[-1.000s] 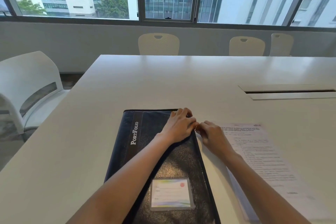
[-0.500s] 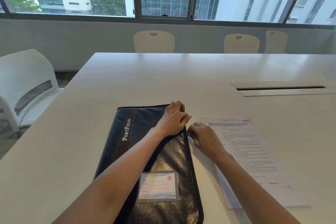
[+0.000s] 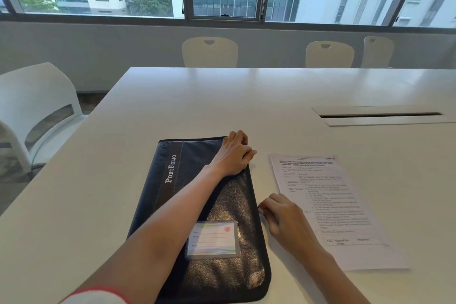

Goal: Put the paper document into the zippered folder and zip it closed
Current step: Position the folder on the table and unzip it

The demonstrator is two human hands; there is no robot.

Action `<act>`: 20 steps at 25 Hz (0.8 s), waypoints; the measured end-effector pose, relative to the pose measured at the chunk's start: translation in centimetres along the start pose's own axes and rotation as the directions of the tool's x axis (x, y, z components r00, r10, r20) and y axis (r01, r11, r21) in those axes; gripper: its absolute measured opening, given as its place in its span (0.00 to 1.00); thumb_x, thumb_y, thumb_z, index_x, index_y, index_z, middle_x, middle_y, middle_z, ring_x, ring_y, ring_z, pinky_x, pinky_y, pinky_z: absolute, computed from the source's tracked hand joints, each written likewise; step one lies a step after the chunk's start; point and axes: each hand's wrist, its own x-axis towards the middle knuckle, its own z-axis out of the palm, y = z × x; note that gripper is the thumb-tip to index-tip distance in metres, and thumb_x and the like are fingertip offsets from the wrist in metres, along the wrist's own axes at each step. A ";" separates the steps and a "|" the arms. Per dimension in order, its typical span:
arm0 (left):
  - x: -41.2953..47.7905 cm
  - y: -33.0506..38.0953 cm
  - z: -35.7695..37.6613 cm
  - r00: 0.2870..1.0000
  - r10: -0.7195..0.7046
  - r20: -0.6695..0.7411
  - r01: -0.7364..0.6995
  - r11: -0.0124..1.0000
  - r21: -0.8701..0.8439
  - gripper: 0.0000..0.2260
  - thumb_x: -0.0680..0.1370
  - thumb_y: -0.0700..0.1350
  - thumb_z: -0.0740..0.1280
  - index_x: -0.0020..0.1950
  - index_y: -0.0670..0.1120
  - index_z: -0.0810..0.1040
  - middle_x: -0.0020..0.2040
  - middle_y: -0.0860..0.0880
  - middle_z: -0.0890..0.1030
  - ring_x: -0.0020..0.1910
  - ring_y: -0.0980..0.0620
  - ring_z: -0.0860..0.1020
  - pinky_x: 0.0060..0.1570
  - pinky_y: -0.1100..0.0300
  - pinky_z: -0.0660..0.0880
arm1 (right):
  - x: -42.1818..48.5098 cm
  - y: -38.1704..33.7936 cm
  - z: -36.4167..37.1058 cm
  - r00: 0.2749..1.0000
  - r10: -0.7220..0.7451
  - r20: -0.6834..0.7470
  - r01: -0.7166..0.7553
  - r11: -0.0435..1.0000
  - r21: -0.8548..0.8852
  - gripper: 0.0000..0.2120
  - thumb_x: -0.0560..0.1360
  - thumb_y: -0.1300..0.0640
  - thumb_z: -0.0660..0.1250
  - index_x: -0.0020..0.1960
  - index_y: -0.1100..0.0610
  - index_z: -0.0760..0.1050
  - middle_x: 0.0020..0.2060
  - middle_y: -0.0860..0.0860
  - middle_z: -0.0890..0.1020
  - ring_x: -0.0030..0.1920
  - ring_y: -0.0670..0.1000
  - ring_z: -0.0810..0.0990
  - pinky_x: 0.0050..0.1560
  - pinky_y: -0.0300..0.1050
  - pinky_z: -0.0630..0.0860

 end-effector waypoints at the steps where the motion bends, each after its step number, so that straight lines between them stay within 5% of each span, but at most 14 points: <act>1: 0.0 0.1 -0.2 1.000 -0.006 0.008 0.006 1.000 0.009 0.17 0.82 0.53 0.60 0.46 0.43 0.82 0.56 0.46 0.70 0.57 0.47 0.65 0.59 0.48 0.66 | -0.5 -0.1 -0.1 1.000 0.005 -0.001 -0.005 1.000 0.010 0.02 0.73 0.60 0.70 0.43 0.57 0.80 0.38 0.48 0.80 0.37 0.44 0.74 0.37 0.28 0.69; 5: -0.5 1.3 -1.3 0.995 0.071 0.064 -0.075 0.995 0.060 0.17 0.82 0.55 0.60 0.49 0.46 0.83 0.55 0.47 0.75 0.56 0.49 0.69 0.60 0.48 0.66 | -0.8 -0.2 -0.1 0.998 0.058 -0.035 -0.057 0.998 0.031 0.03 0.74 0.59 0.69 0.43 0.57 0.80 0.38 0.48 0.80 0.37 0.44 0.75 0.37 0.38 0.76; 10: -4.8 3.9 -0.5 0.968 0.240 0.072 -0.236 0.970 -0.051 0.21 0.82 0.55 0.58 0.39 0.45 0.81 0.39 0.51 0.77 0.41 0.54 0.70 0.57 0.54 0.67 | 0.4 -0.1 0.1 0.985 0.149 -0.088 -0.142 0.986 0.084 0.04 0.75 0.59 0.68 0.44 0.58 0.80 0.38 0.49 0.81 0.36 0.46 0.77 0.38 0.41 0.76; 14: -5.0 4.0 -0.8 0.980 0.197 0.044 -0.191 0.976 -0.099 0.18 0.82 0.50 0.61 0.38 0.43 0.81 0.38 0.51 0.78 0.40 0.56 0.68 0.55 0.54 0.68 | 1.6 -0.1 0.2 0.987 0.135 -0.082 -0.127 0.987 0.094 0.04 0.75 0.61 0.68 0.43 0.59 0.81 0.36 0.51 0.81 0.34 0.48 0.77 0.37 0.42 0.76; 17: -4.7 3.8 -1.0 0.981 0.194 0.010 -0.190 0.971 -0.146 0.16 0.82 0.49 0.61 0.38 0.44 0.80 0.38 0.52 0.77 0.40 0.57 0.68 0.53 0.55 0.69 | 2.9 0.2 0.3 0.988 0.130 -0.088 -0.120 0.987 0.108 0.05 0.74 0.63 0.67 0.43 0.59 0.82 0.36 0.53 0.82 0.33 0.48 0.77 0.35 0.33 0.71; 20: -4.8 3.5 -0.4 0.980 0.201 0.001 -0.198 0.967 -0.159 0.16 0.81 0.49 0.61 0.38 0.45 0.80 0.39 0.53 0.76 0.41 0.59 0.67 0.51 0.56 0.69 | 4.2 0.2 0.5 0.987 0.134 -0.084 -0.123 0.985 0.123 0.07 0.75 0.63 0.66 0.44 0.59 0.83 0.35 0.54 0.83 0.33 0.51 0.78 0.36 0.42 0.75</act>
